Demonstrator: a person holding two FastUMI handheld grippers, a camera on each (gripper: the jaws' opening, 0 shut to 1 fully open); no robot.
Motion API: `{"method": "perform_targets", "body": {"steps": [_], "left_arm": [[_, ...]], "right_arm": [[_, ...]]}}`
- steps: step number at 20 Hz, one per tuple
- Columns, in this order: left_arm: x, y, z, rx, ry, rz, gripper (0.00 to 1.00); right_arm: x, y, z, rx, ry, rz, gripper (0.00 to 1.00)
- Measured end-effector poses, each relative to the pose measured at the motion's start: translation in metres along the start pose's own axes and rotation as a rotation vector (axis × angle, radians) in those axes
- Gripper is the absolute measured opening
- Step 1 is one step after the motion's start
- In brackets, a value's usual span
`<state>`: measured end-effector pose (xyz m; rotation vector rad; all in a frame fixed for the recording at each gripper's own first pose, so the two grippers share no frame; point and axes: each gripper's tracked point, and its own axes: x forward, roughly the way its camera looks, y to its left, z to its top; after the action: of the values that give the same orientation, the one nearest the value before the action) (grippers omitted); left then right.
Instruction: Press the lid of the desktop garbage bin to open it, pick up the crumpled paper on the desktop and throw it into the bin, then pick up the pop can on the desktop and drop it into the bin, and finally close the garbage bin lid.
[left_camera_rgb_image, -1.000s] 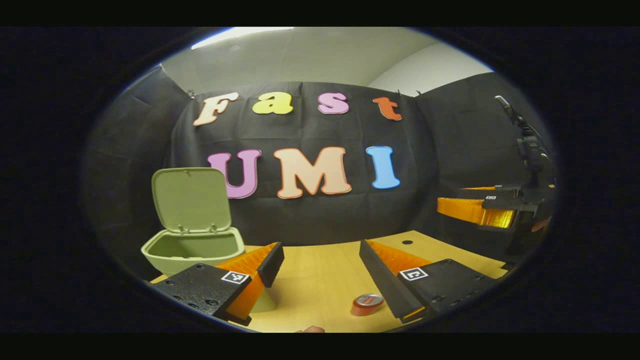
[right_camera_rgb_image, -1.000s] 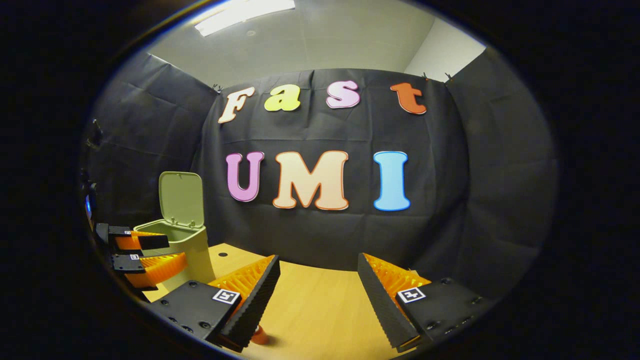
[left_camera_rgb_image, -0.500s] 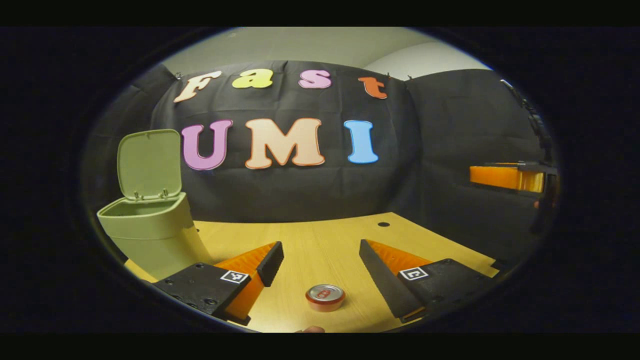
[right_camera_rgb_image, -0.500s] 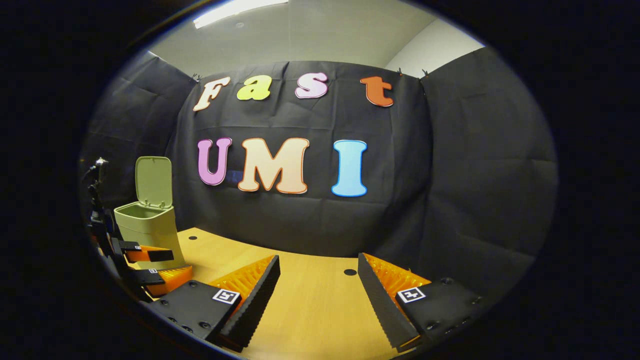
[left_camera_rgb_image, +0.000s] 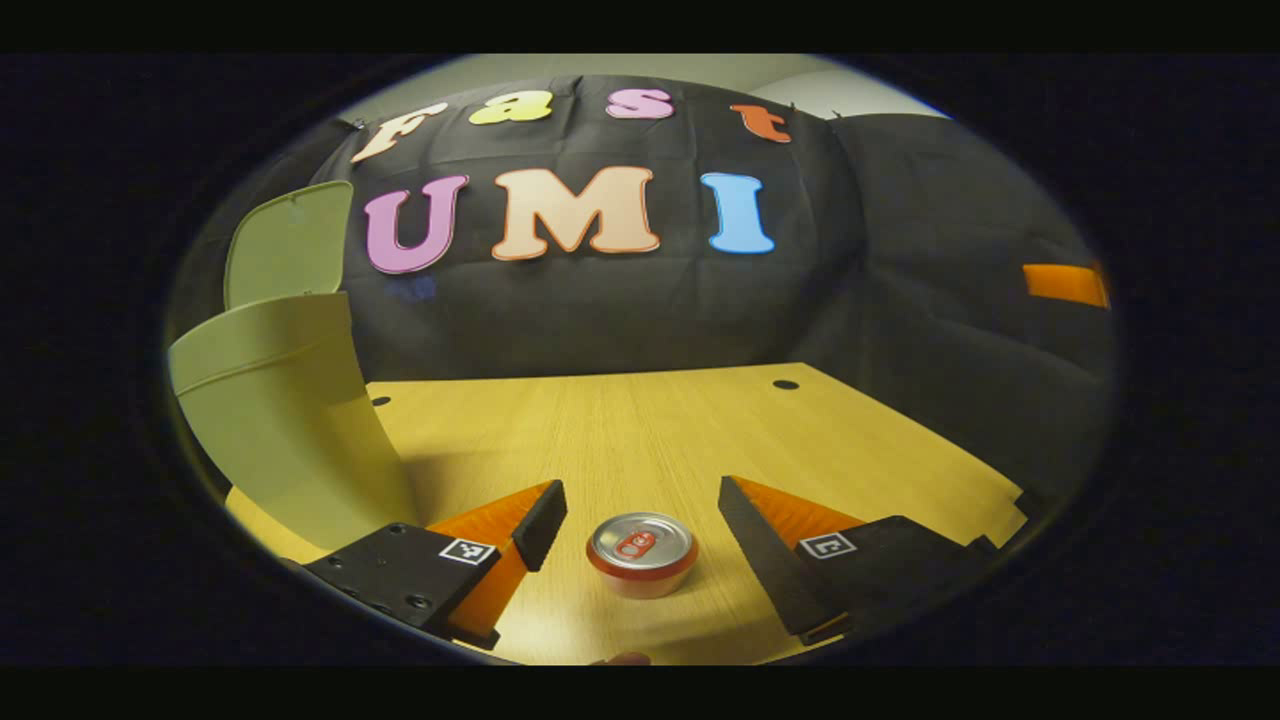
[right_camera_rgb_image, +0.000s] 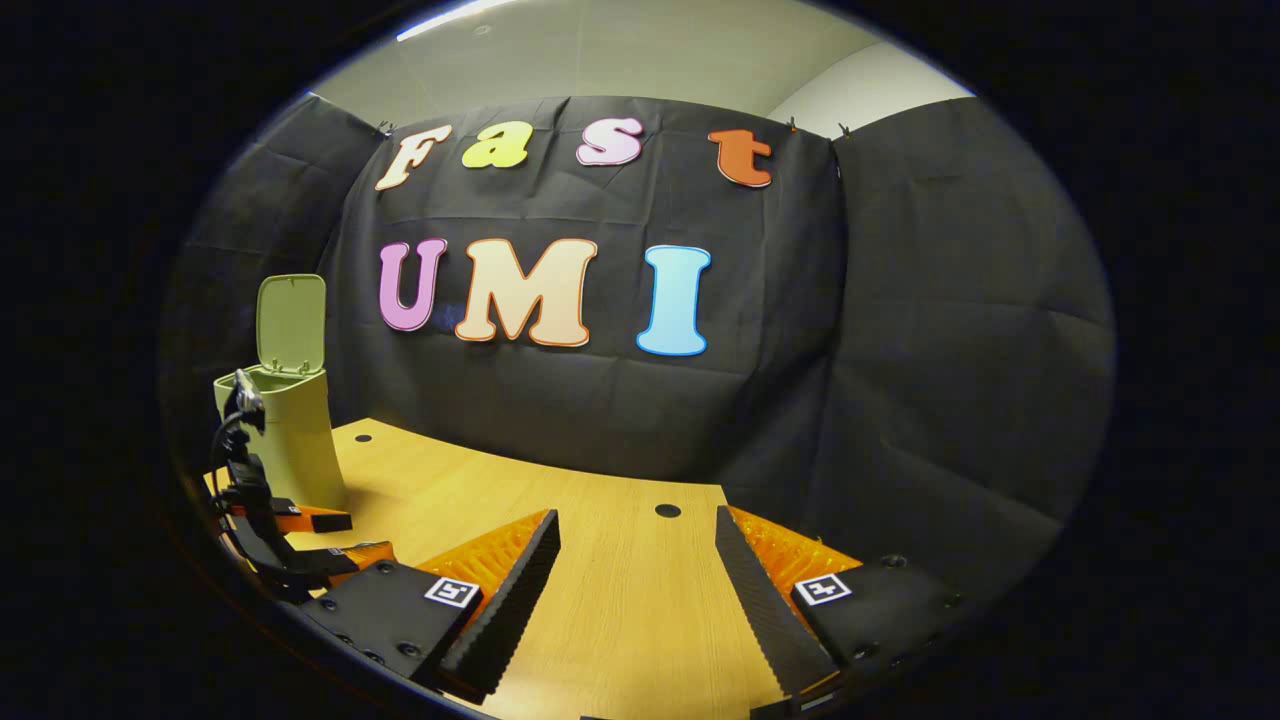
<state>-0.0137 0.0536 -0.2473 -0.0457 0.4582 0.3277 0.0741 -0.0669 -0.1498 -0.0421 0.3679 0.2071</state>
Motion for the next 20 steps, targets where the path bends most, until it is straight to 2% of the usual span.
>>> {"method": "perform_targets", "body": {"steps": [5, 6, 8, 11, 20], "left_arm": [[0.007, -0.001, -0.036, 0.006, 0.081, 0.005, 0.94], [0.008, -0.004, -0.039, 0.001, 0.089, -0.003, 0.89], [0.009, -0.005, -0.044, -0.004, 0.108, -0.011, 0.98], [0.009, -0.002, -0.037, -0.018, 0.113, -0.011, 0.77], [-0.013, 0.031, 0.105, 0.046, -0.137, 0.010, 0.77]], "right_arm": [[-0.002, 0.000, -0.004, -0.032, 0.005, -0.014, 0.98], [-0.004, 0.001, -0.006, -0.041, 0.005, -0.012, 0.98], [-0.005, 0.003, -0.009, -0.048, 0.013, -0.007, 0.98], [-0.007, 0.008, -0.013, -0.037, 0.018, 0.003, 0.98], [0.002, 0.041, -0.019, 0.012, 0.010, 0.074, 0.98]]}}
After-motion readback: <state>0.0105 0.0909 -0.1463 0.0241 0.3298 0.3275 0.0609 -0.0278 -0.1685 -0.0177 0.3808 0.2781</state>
